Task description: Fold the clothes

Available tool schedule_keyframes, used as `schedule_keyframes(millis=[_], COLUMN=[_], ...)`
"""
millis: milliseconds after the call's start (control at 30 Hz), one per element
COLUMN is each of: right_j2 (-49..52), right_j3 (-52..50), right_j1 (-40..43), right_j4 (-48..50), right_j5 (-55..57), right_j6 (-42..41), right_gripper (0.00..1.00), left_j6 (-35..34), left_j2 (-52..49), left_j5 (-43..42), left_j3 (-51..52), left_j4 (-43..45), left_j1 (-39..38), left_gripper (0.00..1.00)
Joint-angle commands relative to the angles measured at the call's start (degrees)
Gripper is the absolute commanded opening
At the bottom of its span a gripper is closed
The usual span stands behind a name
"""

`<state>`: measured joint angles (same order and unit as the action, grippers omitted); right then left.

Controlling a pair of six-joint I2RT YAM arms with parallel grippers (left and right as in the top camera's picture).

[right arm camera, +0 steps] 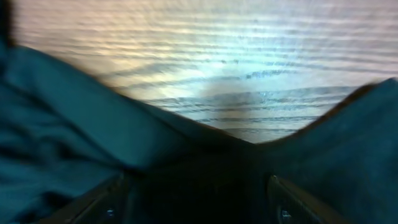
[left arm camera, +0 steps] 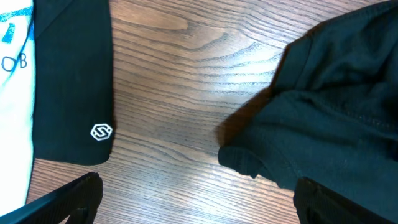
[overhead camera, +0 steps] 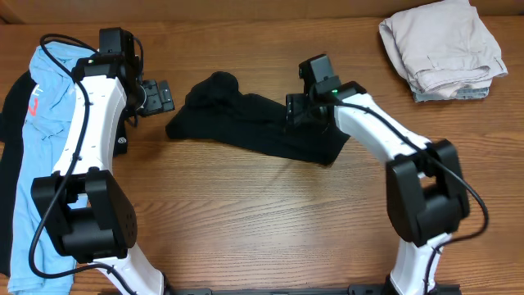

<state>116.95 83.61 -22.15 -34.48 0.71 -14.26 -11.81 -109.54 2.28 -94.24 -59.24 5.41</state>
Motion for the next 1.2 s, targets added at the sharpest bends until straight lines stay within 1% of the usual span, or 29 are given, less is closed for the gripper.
schedule_keyframes(millis=[0, 67, 133, 167, 233, 300, 333, 367, 400, 500, 633, 733, 800, 1000, 1167], right_j2=[0.92, 0.98, 0.81, 0.72, 0.24, -0.68, -1.36, -1.97, -4.07, -7.72, -11.43, -12.39, -12.37, -12.37, -12.37], right_j3=[1.22, 1.22, 1.70, 2.19, 3.67, 5.75, 6.93, 7.89, 9.97, 10.75, 10.75, 10.75, 10.27, 6.08, -2.47], right_j1=[-0.02, -0.02, 0.00, 0.15, 0.63, 1.20, 1.46, 1.66, 1.95, 2.67, 4.94, 9.14, 12.33, 20.35, 26.12], right_j4=[0.85, 0.76, -0.42, -1.42, -4.35, -8.00, -9.92, -11.45, -15.56, -20.48, -27.87, -35.28, -38.42, -41.79, -40.89], right_j5=[1.42, 2.10, 3.43, 3.89, 4.63, 5.31, 5.27, 5.29, 5.29, 5.31, 6.12, 6.36, 6.34, 6.32, 6.29], right_j6=[1.22, 1.18, 0.55, 0.55, -0.20, -0.76, -0.85, -1.20, -1.57, -2.78, -6.95, -8.52, -8.52, -8.48, -8.28], right_gripper=[0.75, 0.69, 0.58, 0.50, 0.39, 0.32, 0.27, 0.24, 0.14, 0.14, 0.14, 0.14, 0.14, 0.14, 0.15], left_j6=[0.70, 0.70, 0.70, 0.70, 0.70, 0.70, 0.70, 0.70, 0.70, 0.70, 0.72, 0.70, 0.72, 0.70, 0.72], left_j2=[0.13, 0.13, 0.13, 0.13, 0.13, 0.13, 0.13, 0.13, 0.13, 0.13, 0.13, 0.13, 0.13, 0.13, 0.13], left_j5=[-0.87, -0.87, -0.85, -0.85, -0.85, -0.85, -0.85, -0.85, -0.87, -0.85, -0.85, -0.87, -0.87, -0.87, -0.87], left_j3=[-1.29, -1.29, -1.29, -1.29, -1.29, -1.29, -1.29, -1.29, -1.29, -1.29, -1.29, -1.29, -1.29, -1.29, -1.29], left_j4=[0.13, 0.13, 0.17, 0.22, 0.39, 0.68, 0.85, 1.03, 1.31, 1.42, 1.40, 1.46, 1.60, 2.27, 2.29], left_j1=[0.50, 0.50, 0.50, 0.50, 0.52, 0.52, 0.52, 0.52, 0.52, 0.52, 0.52, 0.50, 0.50, 0.50, 0.50], left_gripper=[1.00, 1.00, 1.00, 1.00, 1.00, 1.00, 1.00, 1.00, 1.00, 1.00, 1.00, 1.00, 1.00, 1.00, 1.00])
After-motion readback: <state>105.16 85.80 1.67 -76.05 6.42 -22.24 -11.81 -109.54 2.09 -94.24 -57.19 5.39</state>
